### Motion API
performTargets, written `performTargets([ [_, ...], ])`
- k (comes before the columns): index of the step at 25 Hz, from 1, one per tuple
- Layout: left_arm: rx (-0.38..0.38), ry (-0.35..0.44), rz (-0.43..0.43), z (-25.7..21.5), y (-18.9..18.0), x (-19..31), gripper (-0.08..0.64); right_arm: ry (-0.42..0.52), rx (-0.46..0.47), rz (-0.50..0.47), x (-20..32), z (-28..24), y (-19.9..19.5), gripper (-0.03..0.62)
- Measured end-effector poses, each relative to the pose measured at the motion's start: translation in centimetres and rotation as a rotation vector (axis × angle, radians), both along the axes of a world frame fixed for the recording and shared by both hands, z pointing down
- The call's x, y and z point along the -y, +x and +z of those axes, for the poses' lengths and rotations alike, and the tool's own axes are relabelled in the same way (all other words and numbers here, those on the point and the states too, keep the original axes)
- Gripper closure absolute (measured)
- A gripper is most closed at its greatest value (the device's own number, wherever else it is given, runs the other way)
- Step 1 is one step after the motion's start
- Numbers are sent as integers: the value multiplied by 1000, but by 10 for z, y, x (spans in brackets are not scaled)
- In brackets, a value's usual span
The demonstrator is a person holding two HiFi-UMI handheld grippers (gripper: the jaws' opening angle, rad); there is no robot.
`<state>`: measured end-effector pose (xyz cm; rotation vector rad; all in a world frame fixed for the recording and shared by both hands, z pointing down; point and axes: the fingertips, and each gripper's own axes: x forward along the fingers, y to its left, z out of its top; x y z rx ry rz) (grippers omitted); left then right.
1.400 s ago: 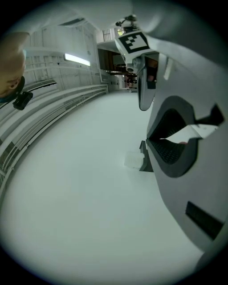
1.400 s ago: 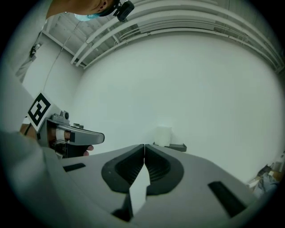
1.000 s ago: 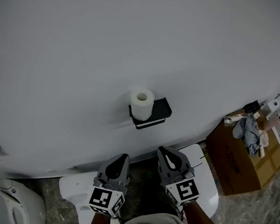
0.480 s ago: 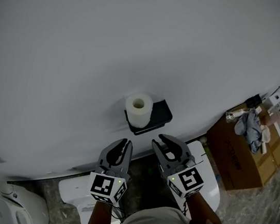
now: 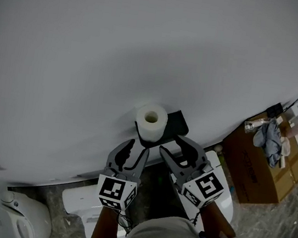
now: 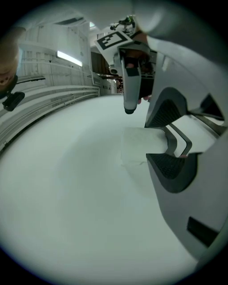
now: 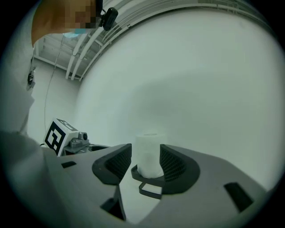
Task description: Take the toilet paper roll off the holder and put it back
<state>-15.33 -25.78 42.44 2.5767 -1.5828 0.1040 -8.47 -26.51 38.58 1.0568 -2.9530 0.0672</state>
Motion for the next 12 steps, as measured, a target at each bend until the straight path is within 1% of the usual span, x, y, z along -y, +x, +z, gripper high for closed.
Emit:
performTargets([
  [4,6,-13,15,2,4,13,334,-25,-12,-30,11,-3,-11,349],
  [6,9,-17,17,3,6,20,319,-41,-16,-39,16,-3,-14,332],
  [10,4,-17,11,3,5,29,282,-61,-30,-45,25,-4,-17,279],
  [12,-3,-13,9,2,4,33,267,-68,-35,-44,30,-4,-19,266],
])
